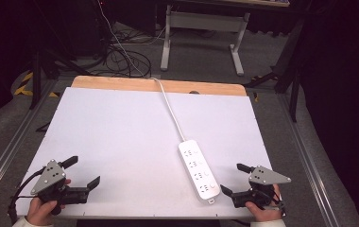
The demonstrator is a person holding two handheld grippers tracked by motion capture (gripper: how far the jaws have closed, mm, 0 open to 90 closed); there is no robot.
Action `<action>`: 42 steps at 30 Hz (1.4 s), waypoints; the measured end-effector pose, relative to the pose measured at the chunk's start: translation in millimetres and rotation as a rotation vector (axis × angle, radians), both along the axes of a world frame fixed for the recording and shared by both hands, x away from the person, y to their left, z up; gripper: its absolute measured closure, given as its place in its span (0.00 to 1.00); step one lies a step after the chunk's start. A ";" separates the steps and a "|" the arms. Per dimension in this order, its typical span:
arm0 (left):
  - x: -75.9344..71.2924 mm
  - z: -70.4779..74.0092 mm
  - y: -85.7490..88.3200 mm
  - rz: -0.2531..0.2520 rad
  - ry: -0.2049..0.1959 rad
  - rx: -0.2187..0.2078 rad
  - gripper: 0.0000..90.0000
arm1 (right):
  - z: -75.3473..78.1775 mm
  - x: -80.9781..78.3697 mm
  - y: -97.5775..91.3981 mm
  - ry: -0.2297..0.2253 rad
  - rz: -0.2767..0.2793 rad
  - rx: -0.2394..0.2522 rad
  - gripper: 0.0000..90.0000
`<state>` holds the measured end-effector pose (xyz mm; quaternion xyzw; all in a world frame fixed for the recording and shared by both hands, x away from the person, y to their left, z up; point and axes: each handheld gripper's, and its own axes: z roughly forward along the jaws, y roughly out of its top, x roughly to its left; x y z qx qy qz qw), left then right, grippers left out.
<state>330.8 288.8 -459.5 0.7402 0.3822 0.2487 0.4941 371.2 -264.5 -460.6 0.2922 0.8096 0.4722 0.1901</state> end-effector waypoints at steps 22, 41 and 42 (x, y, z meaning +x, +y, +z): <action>-3.4 2.4 -0.3 0.022 -0.022 -0.001 0.00 | 2.3 -1.0 2.0 -0.002 0.000 -0.010 0.06; -3.7 2.4 0.0 0.028 -0.019 0.016 0.00 | 24.0 5.3 11.1 -0.011 0.018 -0.032 0.13; -3.9 2.5 -0.1 0.028 -0.020 0.015 0.00 | 27.3 7.0 11.4 -0.007 0.019 -0.033 0.14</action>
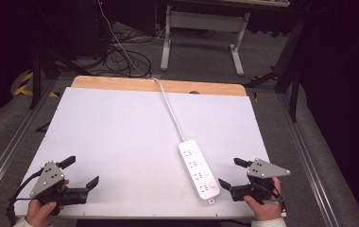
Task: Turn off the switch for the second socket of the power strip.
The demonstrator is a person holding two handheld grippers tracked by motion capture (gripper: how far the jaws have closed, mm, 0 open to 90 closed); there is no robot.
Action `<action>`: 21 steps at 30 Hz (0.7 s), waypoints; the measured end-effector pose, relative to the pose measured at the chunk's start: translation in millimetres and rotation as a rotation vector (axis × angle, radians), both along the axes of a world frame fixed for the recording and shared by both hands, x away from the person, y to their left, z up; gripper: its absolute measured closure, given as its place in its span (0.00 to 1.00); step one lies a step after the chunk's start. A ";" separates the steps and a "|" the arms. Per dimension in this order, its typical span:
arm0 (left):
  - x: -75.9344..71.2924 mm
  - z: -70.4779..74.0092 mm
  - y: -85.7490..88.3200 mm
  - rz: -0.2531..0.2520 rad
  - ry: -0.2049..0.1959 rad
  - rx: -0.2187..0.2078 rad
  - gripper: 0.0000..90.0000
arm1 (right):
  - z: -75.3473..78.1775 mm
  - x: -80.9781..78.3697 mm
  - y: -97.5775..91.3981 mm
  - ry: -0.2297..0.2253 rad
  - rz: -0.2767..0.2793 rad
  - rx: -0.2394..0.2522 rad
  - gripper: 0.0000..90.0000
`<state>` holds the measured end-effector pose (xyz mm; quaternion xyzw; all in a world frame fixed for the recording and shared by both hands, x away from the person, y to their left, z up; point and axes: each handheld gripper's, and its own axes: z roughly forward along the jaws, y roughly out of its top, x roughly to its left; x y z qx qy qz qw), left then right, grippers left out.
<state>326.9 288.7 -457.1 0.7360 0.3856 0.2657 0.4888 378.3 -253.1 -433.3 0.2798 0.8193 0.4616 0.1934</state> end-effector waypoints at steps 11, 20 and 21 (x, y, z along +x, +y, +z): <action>-0.1 0.0 0.1 0.001 -0.002 0.005 0.00 | 16.2 13.7 7.5 0.006 0.005 0.020 0.16; -0.2 0.0 0.1 0.002 -0.001 0.009 0.00 | 25.6 26.0 22.6 0.005 0.026 0.013 0.16; -0.2 -0.1 0.0 0.003 -0.002 0.009 0.00 | 25.6 26.0 22.6 0.005 0.026 0.013 0.16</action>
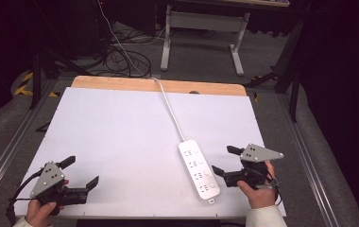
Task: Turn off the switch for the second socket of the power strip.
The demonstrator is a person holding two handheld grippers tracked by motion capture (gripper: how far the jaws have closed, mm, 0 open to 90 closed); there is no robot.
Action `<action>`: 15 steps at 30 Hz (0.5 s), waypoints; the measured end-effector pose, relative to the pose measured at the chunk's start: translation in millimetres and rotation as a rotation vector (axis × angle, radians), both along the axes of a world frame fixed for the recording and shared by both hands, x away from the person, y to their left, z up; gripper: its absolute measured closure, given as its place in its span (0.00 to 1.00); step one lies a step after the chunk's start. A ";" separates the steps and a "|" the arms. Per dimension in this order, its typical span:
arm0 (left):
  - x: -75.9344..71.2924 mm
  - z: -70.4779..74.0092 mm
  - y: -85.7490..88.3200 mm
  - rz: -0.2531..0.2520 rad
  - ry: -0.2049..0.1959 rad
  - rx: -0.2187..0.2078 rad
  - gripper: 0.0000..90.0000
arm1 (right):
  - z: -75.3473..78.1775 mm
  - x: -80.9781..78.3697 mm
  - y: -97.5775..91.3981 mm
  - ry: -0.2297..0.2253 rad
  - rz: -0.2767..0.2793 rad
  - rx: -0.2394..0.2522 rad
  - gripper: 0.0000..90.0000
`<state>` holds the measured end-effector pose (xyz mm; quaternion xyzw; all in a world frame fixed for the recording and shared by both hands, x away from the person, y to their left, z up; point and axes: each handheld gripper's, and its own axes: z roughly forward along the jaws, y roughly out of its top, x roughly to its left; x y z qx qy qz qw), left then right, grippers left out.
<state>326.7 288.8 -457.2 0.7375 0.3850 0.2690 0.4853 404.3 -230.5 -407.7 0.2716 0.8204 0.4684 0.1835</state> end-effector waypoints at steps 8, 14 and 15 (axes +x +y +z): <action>0.1 0.1 0.2 -0.001 0.001 0.000 0.00 | 4.3 10.1 11.8 0.003 0.008 -0.006 0.17; 0.1 -0.1 -0.2 -0.001 0.001 -0.002 0.00 | 6.9 16.9 20.6 0.001 0.018 -0.008 0.17; 0.1 -0.1 -0.2 -0.001 0.001 -0.001 0.00 | 6.9 16.9 20.6 0.001 0.018 -0.008 0.17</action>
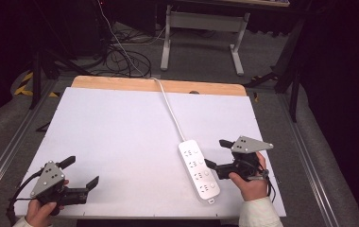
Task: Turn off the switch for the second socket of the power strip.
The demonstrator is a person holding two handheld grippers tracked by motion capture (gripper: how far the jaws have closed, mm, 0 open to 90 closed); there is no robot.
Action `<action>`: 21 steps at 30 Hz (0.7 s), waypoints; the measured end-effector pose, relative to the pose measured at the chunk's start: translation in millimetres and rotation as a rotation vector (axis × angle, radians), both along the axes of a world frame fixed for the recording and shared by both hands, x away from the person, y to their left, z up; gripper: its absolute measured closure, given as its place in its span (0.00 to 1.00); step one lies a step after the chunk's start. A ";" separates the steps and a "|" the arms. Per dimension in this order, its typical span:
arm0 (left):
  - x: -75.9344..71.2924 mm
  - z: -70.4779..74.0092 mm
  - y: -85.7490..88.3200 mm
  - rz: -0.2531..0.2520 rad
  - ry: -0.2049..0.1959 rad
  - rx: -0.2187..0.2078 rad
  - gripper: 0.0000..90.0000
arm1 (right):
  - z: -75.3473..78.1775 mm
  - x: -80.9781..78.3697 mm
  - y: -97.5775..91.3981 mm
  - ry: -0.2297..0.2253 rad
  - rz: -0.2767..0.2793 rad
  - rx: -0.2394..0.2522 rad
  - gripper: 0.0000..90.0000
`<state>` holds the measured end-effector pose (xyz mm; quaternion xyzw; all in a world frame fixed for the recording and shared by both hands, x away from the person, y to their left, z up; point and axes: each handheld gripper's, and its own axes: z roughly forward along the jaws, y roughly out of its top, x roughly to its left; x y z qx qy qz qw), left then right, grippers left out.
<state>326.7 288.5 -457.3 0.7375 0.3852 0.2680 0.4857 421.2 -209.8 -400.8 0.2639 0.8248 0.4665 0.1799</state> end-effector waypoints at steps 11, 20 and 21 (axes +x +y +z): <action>0.2 -0.1 0.1 0.000 -0.002 0.010 0.00 | 2.9 12.9 15.5 0.002 0.012 0.004 0.18; 0.5 -0.2 0.0 -0.001 -0.002 0.008 0.00 | 1.3 23.3 29.5 0.013 0.027 0.005 0.19; 0.4 -0.1 0.1 0.001 -0.003 0.010 0.00 | 1.1 24.4 31.1 0.016 0.028 0.005 0.19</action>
